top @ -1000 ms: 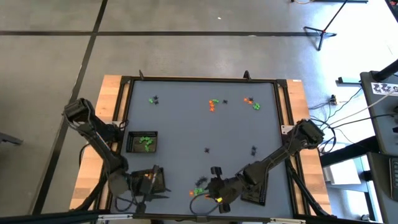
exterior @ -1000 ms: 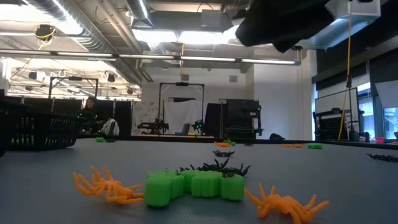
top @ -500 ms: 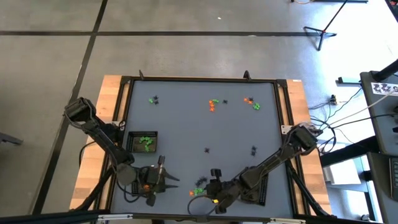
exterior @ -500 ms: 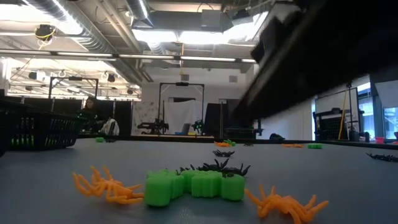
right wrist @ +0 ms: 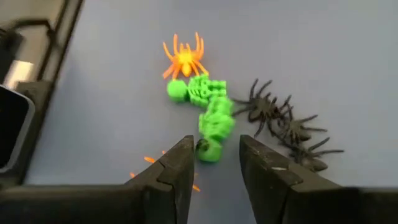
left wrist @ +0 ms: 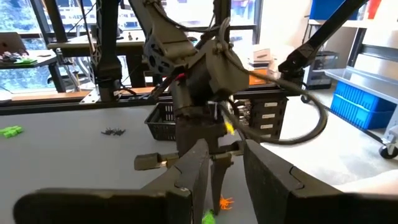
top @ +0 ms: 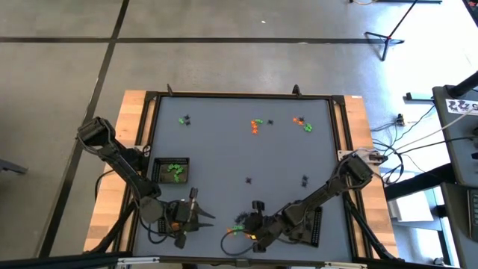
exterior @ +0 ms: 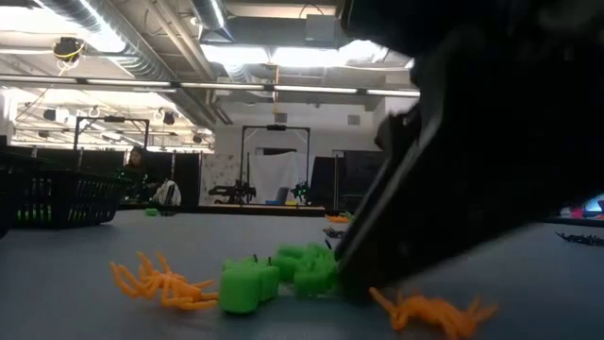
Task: Sort Halloween decoration
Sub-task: Put the green skeleton toy into the top black bin
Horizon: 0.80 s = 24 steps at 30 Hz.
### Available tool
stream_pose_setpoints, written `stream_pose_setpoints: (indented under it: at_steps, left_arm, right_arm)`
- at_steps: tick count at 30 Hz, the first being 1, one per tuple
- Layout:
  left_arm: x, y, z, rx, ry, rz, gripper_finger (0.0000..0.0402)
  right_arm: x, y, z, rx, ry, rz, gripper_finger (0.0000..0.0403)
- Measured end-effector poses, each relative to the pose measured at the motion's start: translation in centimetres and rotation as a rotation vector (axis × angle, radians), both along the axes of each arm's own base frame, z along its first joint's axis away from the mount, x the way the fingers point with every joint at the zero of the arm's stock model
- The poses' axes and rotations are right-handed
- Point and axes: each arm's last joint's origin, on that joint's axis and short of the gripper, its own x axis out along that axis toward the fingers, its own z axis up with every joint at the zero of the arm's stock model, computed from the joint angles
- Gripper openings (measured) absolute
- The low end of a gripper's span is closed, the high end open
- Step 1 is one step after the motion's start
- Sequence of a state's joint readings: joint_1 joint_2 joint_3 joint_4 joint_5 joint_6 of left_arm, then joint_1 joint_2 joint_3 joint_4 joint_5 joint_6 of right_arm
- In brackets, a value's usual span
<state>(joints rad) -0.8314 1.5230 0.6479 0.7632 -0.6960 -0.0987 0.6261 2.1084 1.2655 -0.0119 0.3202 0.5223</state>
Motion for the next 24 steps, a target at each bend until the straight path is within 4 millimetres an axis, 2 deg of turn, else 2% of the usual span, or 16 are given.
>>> stream_pose_setpoints:
  at_steps: [11, 14, 20, 24]
  left_arm:
    - [-0.01, 0.01, -0.11, 0.004, 0.009, 0.001, 0.0094]
    - [-0.01, 0.01, -0.11, 0.002, 0.009, 0.001, 0.0094]
    - [-0.01, 0.01, -0.11, 0.002, 0.01, 0.001, 0.0094]
    - [-0.01, 0.01, -0.12, 0.003, 0.01, 0.001, 0.0094]
  right_arm:
    - [0.01, -0.26, -0.3, -0.055, -0.01, -0.04, 0.0121]
    - [0.06, -0.47, -0.36, -0.061, -0.002, -0.043, 0.0097]
    - [0.03, -0.49, -0.39, -0.078, 0.003, -0.021, 0.0016]
    - [0.0, -0.51, -0.14, -0.076, 0.002, -0.017, 0.0024]
